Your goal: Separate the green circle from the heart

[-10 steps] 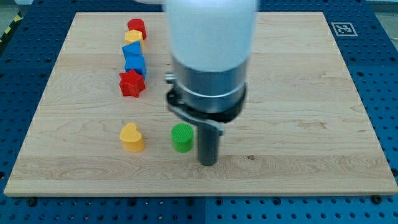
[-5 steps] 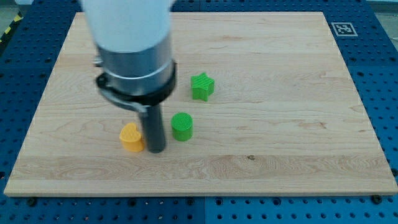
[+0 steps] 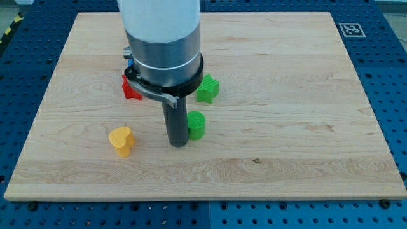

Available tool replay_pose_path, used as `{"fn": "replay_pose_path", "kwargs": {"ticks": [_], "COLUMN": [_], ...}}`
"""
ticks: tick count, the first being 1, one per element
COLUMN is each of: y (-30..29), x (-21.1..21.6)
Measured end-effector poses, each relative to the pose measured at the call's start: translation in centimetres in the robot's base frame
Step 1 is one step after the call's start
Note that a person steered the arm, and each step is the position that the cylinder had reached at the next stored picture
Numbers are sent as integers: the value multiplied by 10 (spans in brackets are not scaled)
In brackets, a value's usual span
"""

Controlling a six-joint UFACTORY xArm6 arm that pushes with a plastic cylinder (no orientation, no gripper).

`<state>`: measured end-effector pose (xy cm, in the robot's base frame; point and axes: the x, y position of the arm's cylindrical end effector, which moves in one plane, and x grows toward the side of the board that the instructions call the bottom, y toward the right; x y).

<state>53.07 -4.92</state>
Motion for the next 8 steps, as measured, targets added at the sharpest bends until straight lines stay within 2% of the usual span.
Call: {"fn": "replay_pose_path", "kwargs": {"ticks": [1,2,4,6,8], "y": [-6,13,95,112,155], "x": [-14,-14,-16,-28,-36]}}
